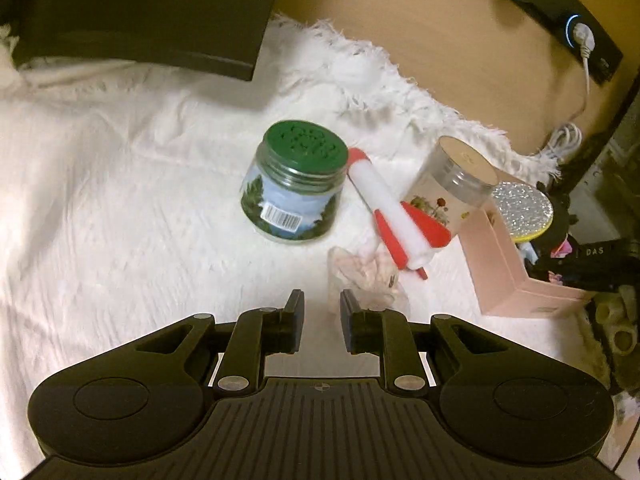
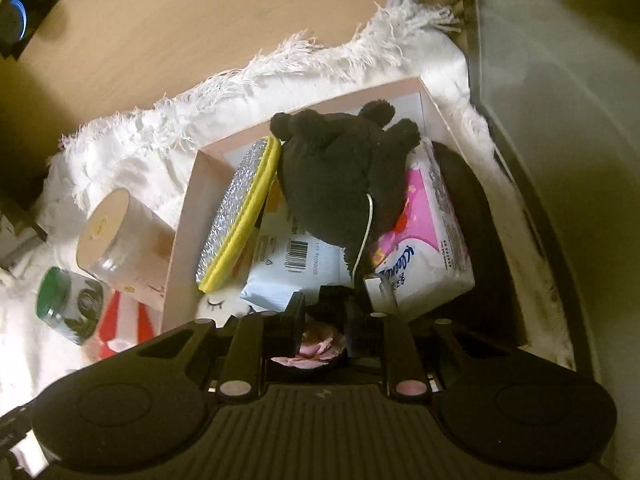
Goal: Organize soft objects
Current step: 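Carry the rod and rose clip into the pink box and open both tools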
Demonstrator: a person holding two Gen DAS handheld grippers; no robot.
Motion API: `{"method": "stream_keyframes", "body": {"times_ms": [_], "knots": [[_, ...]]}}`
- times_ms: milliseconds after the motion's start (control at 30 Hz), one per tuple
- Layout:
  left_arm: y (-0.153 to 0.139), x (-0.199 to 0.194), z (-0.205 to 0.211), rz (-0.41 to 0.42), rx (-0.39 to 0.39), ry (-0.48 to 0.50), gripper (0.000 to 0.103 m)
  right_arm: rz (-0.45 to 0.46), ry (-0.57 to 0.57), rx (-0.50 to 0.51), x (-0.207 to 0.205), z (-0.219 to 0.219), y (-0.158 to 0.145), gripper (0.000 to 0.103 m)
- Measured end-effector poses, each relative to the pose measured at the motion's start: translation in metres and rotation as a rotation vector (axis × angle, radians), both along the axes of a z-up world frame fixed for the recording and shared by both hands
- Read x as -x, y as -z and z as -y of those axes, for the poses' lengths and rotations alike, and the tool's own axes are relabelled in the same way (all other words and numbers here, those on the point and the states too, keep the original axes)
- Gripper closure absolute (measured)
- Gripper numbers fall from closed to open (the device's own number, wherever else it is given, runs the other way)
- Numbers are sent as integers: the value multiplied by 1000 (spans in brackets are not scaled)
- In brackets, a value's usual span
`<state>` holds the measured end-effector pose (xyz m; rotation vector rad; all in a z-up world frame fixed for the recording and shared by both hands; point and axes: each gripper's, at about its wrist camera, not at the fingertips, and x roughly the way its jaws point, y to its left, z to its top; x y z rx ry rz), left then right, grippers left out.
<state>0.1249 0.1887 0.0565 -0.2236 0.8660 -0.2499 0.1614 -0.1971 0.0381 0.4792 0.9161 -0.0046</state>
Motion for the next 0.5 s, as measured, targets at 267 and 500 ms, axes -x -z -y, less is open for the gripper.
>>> {"method": "stream_keyframes", "body": {"times_ms": [267, 500], "knots": [[-3, -12, 18, 31, 15, 65, 82, 54, 29, 21, 20, -3, -19, 35], [3, -20, 24, 20, 26, 71, 82, 192, 42, 257, 66, -31, -54, 30]]}}
